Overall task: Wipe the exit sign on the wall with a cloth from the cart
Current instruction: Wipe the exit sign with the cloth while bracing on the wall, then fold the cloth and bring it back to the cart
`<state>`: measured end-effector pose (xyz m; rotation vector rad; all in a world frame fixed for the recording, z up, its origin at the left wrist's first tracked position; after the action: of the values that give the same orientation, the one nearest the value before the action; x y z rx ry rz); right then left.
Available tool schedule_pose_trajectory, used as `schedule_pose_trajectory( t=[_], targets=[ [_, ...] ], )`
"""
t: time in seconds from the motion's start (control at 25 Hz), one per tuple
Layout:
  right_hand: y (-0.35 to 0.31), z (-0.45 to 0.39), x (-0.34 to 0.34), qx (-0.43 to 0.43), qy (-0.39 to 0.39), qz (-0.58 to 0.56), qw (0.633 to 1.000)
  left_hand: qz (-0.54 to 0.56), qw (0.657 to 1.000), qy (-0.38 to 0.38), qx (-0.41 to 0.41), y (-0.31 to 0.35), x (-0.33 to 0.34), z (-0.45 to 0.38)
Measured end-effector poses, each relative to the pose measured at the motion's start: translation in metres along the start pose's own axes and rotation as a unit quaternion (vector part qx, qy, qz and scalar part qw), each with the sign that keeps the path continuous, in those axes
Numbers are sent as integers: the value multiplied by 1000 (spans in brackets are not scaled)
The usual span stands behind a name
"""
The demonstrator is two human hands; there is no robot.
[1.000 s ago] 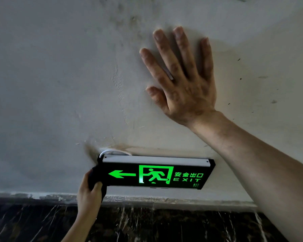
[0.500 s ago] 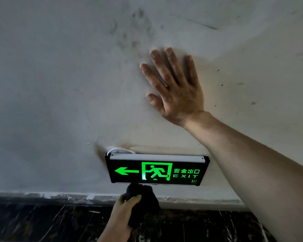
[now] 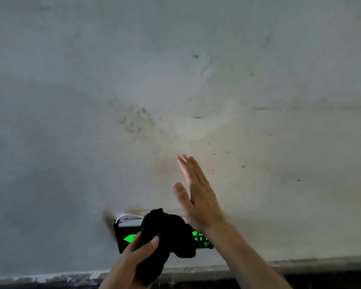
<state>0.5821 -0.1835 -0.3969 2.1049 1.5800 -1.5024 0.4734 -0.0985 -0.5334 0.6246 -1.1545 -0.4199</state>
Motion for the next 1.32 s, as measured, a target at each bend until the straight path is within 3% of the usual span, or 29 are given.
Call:
schedule_pose_trajectory(
  t=[0.08,0.16,0.24,0.32,0.4,0.52,0.68,0.92,1.04,1.12,1.2,1.32],
  targets=[
    [5,18,-8,117,-89,-160,976,9,999,-27,-18,17,37,11],
    [-3,32,-29,219,-139,-313,914,35,997,-57,-35,37,83,28],
    [-13,39,-60,321,-138,-467,812,41,997,-63,-19,70,130,45],
    [-35,38,-96,371,-144,-577,714,11,999,-50,8,106,171,61],
    [-61,20,-146,364,-148,-593,702,-40,998,-44,14,145,219,80],
    [-92,-15,-231,376,-109,-548,739,-129,990,-55,21,207,298,117],
    [-116,-56,-332,404,-73,-519,749,-213,976,-39,37,287,369,151],
    [-139,-91,-402,384,-43,-541,747,-178,980,-27,89,346,405,182],
    [-146,-91,-382,401,-52,-572,713,-105,991,-42,69,338,411,187],
    [-162,-79,-349,441,-125,-580,674,-60,995,-47,68,334,410,193],
    [-192,-74,-316,427,-200,-624,623,-41,996,-36,77,338,400,200],
    [-224,-79,-288,385,-215,-688,577,-76,990,9,116,359,367,215]
  ],
)
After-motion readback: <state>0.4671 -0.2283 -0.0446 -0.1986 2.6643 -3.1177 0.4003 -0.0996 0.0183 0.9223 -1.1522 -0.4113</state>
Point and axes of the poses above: each hand's wrist, its own z-axis away from the middle knuckle, its own x-axis out of the palm, y = z × x, the point moved 10 cm from there along -z, towards the middle knuckle, and after that the axes turned 10 degrees about z, right-handed, at the moved point
